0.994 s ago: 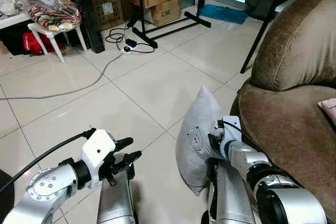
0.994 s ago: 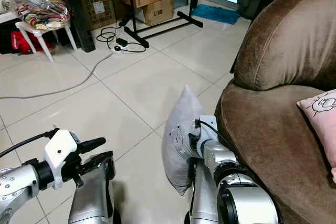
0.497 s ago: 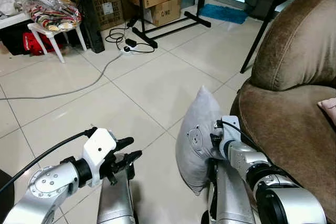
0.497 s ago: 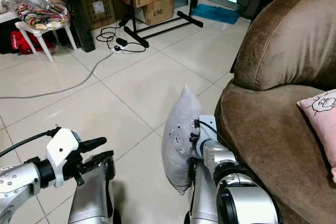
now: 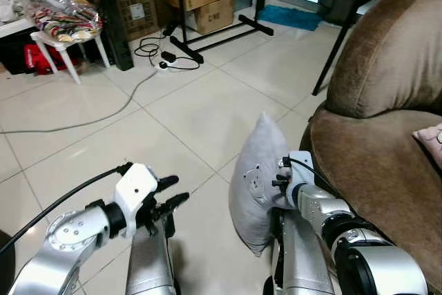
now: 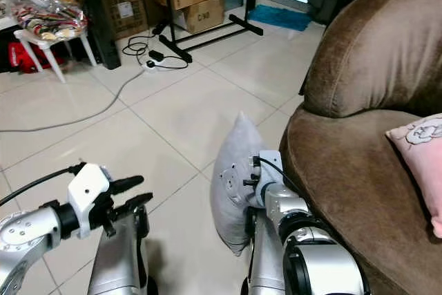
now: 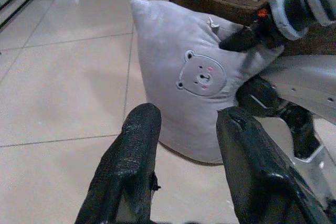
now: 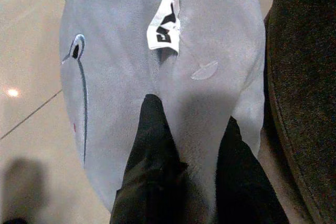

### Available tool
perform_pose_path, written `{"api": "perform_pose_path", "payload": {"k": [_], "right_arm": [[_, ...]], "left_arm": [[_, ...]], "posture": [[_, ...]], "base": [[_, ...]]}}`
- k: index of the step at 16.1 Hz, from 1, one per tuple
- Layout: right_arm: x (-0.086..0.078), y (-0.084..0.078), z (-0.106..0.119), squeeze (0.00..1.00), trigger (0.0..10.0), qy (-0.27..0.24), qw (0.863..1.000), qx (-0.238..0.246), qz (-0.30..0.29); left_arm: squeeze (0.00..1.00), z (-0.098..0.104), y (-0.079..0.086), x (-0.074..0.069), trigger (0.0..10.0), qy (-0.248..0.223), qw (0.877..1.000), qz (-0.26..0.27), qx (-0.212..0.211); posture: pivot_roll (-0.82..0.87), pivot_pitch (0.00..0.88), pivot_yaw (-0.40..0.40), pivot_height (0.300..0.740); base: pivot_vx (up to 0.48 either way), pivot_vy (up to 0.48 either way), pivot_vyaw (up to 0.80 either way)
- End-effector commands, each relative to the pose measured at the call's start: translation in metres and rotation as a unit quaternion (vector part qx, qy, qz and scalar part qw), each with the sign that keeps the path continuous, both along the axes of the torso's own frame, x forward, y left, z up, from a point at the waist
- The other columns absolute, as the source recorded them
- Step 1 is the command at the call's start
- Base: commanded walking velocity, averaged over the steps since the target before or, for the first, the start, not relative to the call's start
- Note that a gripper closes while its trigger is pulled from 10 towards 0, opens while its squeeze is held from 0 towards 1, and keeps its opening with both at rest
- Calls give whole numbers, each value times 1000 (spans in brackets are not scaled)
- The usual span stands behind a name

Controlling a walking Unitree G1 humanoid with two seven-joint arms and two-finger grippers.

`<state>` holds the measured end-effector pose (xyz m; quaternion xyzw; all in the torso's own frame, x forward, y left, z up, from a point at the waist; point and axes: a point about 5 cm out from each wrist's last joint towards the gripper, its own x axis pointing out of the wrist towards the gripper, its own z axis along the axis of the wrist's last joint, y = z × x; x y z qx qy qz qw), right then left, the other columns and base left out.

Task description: Move the pillow to the sofa from floor

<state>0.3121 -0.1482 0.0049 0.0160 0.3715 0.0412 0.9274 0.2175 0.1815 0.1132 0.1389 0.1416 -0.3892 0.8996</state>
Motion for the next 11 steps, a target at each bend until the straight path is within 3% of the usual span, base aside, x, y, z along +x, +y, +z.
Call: {"api": "perform_pose_path", "payload": {"k": [1,5,7,9,11], "right_arm": [[-5,8,-5,0,0,17,1000,14,9],[-4,24,-2,0,0,0,995,95,-7],[0,24,4,0,0,-20,992,121,-14],[6,18,35,0,0,-111,977,179,-20],[1,19,78,0,0,-200,953,226,-11]], "left_arm": [[0,-1,1,2,10000,-6,1000,8,10],[0,-2,7,13,10000,-34,998,46,22],[0,-2,10,17,10000,-48,996,71,24],[0,4,12,15,10000,-69,991,115,3],[0,12,13,11,10000,-91,984,150,-9]], "posture": [[15,0,12,441],[24,0,-4,441],[26,0,-8,441],[10,0,-1,441],[-8,0,5,441]], "base": [[0,0,0],[0,0,0],[0,0,0],[0,0,0],[0,0,0]]}}
